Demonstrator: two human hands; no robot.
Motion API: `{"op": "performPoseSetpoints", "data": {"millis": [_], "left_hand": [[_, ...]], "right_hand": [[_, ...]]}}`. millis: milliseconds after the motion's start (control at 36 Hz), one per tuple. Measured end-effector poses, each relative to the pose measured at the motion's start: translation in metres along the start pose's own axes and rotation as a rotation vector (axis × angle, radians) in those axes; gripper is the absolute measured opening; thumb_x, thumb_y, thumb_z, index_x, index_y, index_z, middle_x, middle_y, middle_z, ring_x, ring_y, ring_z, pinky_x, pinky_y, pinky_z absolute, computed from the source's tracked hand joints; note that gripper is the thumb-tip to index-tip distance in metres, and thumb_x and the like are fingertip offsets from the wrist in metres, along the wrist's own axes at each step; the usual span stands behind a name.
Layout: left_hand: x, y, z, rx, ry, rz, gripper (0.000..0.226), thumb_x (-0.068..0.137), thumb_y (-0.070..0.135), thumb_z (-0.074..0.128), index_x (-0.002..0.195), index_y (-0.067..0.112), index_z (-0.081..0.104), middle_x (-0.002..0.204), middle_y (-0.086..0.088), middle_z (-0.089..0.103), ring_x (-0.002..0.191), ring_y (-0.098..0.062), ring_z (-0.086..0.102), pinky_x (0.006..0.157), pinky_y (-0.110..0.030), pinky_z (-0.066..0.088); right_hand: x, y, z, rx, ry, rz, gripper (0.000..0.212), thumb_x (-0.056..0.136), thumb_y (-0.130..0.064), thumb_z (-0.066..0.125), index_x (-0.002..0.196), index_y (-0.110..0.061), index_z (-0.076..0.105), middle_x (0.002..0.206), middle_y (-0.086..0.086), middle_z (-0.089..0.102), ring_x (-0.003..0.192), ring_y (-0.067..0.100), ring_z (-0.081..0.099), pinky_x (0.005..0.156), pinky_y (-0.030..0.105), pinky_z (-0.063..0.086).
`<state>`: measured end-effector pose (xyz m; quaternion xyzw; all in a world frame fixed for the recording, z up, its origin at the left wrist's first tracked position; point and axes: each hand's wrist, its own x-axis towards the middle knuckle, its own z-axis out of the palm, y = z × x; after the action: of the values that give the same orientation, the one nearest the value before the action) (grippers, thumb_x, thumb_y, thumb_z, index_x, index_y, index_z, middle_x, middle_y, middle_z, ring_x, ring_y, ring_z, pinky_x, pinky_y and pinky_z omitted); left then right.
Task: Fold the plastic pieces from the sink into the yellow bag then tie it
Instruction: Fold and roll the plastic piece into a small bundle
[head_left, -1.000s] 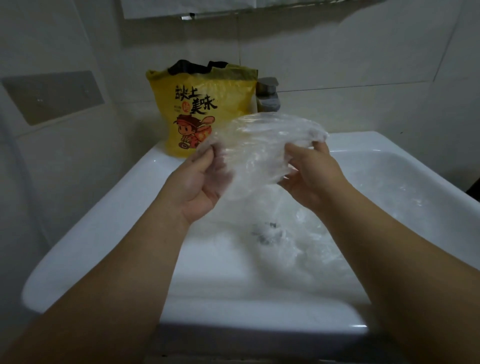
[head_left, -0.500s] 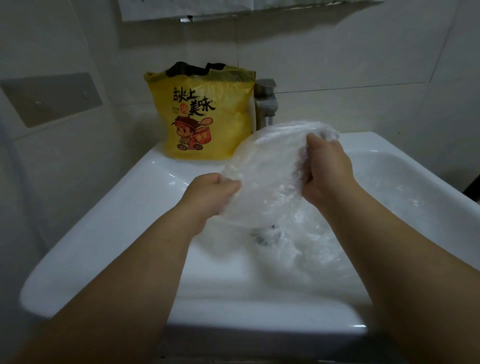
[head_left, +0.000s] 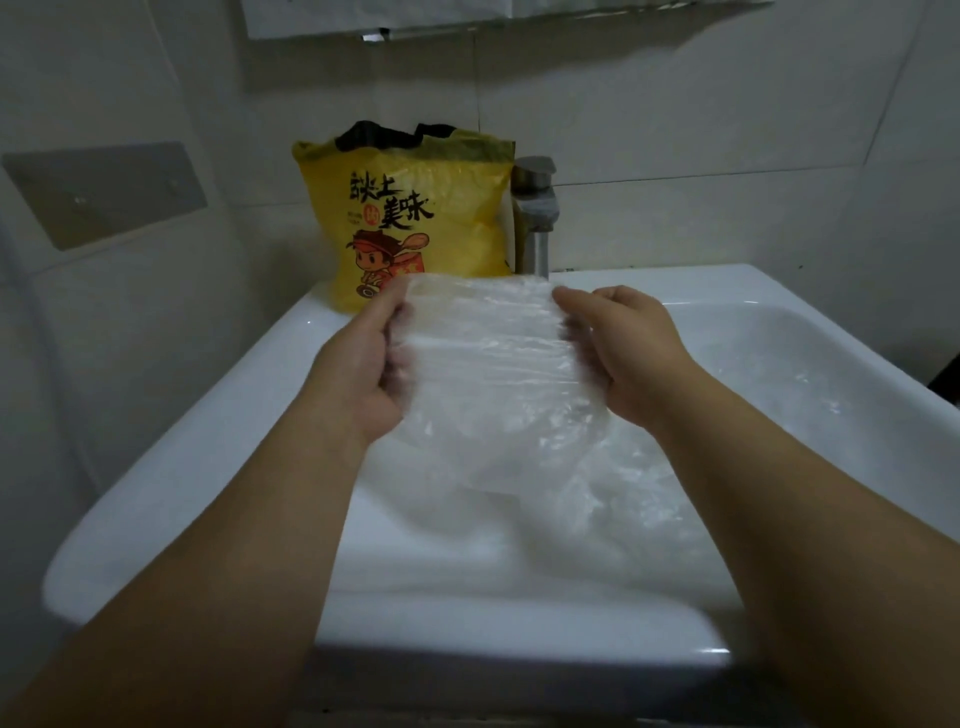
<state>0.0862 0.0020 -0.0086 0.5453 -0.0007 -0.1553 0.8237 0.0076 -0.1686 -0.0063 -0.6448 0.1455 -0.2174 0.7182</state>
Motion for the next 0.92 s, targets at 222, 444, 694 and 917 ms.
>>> {"op": "performPoseSetpoints", "data": {"millis": [222, 444, 694, 917], "left_hand": [[-0.008, 0.004, -0.007, -0.144, -0.268, -0.109, 0.042, 0.087, 0.053, 0.056, 0.101, 0.016, 0.071, 0.078, 0.001, 0.072, 0.062, -0.012, 0.068, 0.051, -0.022, 0.054], [0.006, -0.002, -0.01, -0.091, -0.161, 0.11, 0.021, 0.094, 0.014, 0.058, 0.115, 0.009, 0.055, 0.078, 0.002, 0.067, 0.062, -0.003, 0.066, 0.057, -0.017, 0.055], [0.001, -0.001, -0.011, 0.049, -0.183, 0.24, 0.023, 0.093, 0.002, 0.056, 0.109, 0.016, 0.065, 0.092, 0.001, 0.071, 0.079, -0.007, 0.067, 0.071, -0.019, 0.056], [0.006, -0.007, -0.02, 0.511, 0.033, 0.524, 0.036, 0.082, 0.004, 0.073, 0.113, 0.021, 0.063, 0.08, 0.009, 0.059, 0.078, -0.001, 0.058, 0.077, -0.008, 0.045]], "right_hand": [[0.003, 0.0, -0.002, 0.144, 0.065, 0.092, 0.017, 0.097, -0.026, 0.055, 0.098, -0.009, 0.059, 0.091, 0.008, 0.066, 0.086, 0.023, 0.064, 0.082, 0.038, 0.055], [0.004, -0.003, -0.015, 0.376, -0.156, 0.201, 0.057, 0.094, 0.0, 0.052, 0.144, -0.025, 0.037, 0.122, 0.015, 0.058, 0.083, 0.025, 0.068, 0.062, 0.033, 0.057], [0.004, -0.006, -0.016, 0.25, -0.042, 0.142, 0.027, 0.095, 0.001, 0.047, 0.117, -0.004, 0.062, 0.107, 0.012, 0.066, 0.096, 0.027, 0.066, 0.087, 0.037, 0.056], [0.007, 0.004, -0.019, -0.341, 0.002, -0.056, 0.052, 0.088, 0.007, 0.06, 0.136, -0.01, 0.051, 0.126, 0.009, 0.056, 0.097, 0.018, 0.058, 0.086, 0.022, 0.049]]}}
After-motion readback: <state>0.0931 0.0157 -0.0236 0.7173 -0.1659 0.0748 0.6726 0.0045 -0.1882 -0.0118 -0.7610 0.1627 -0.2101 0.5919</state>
